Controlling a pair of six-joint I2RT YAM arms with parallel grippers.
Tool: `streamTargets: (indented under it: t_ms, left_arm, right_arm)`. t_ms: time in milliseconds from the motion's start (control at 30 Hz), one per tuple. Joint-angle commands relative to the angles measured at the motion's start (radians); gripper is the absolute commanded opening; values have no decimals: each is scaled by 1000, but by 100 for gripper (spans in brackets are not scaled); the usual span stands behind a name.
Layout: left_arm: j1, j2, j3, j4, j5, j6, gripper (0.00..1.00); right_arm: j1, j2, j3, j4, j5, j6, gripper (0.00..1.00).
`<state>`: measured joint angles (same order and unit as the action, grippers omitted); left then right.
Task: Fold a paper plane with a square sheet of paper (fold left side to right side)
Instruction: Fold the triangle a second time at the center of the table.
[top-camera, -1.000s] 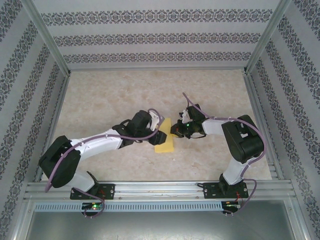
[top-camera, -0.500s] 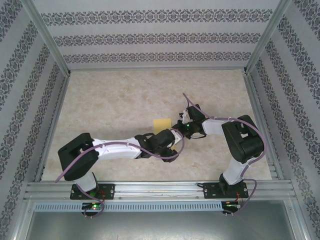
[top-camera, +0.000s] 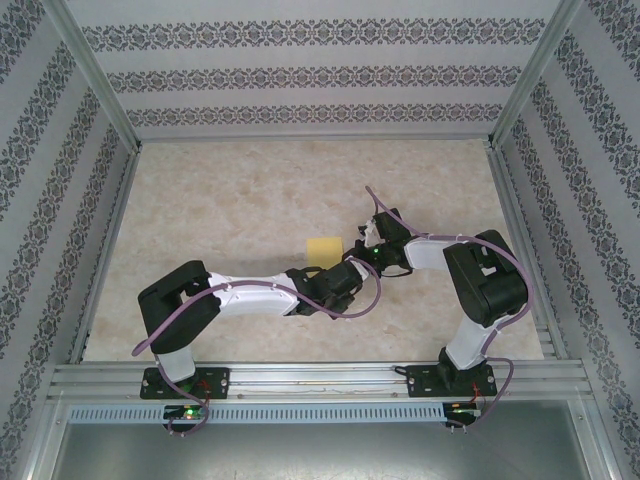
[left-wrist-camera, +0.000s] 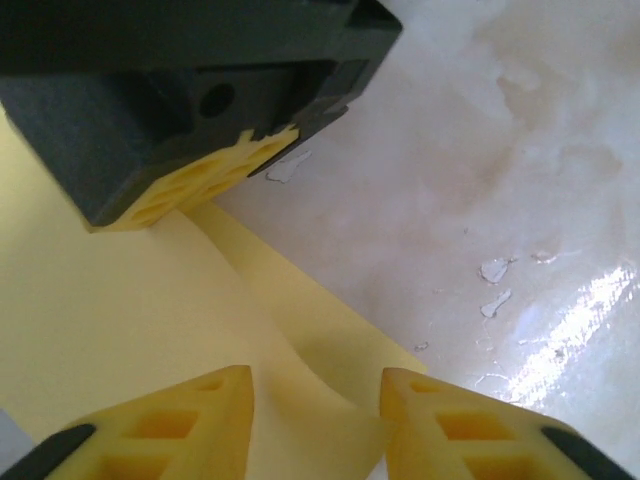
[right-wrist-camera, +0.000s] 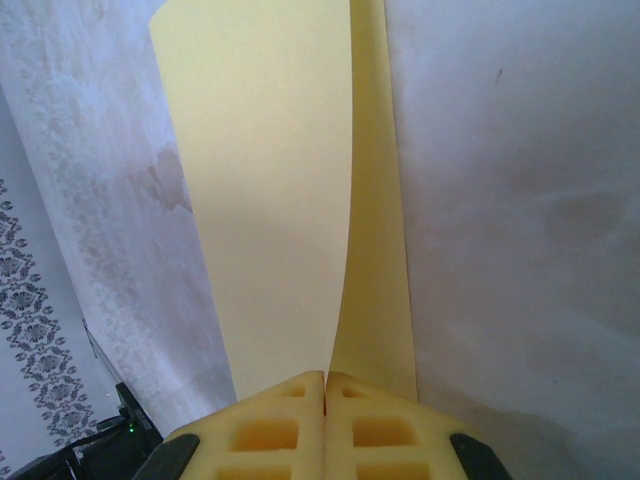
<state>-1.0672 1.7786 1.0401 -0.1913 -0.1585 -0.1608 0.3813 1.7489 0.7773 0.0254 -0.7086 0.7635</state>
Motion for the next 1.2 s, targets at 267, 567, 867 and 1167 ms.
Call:
streamTargets:
  t_ms: [267, 567, 867, 1167]
  left_arm:
    - [-9, -65, -18, 8, 11, -18, 9]
    - [67, -120, -67, 57, 181, -119, 0]
    - [221, -169, -173, 212, 475, -288, 0]
    - [324, -194, -252, 286, 583, -377, 0]
  right_arm:
    - [-19, -24, 43, -44, -8, -14, 4]
    - [-66, -147, 31, -64, 29, -57, 22]
    - [-131, -348, -136, -91, 41, -133, 20]
    - [54, -418, -283, -8, 87, -49, 0]
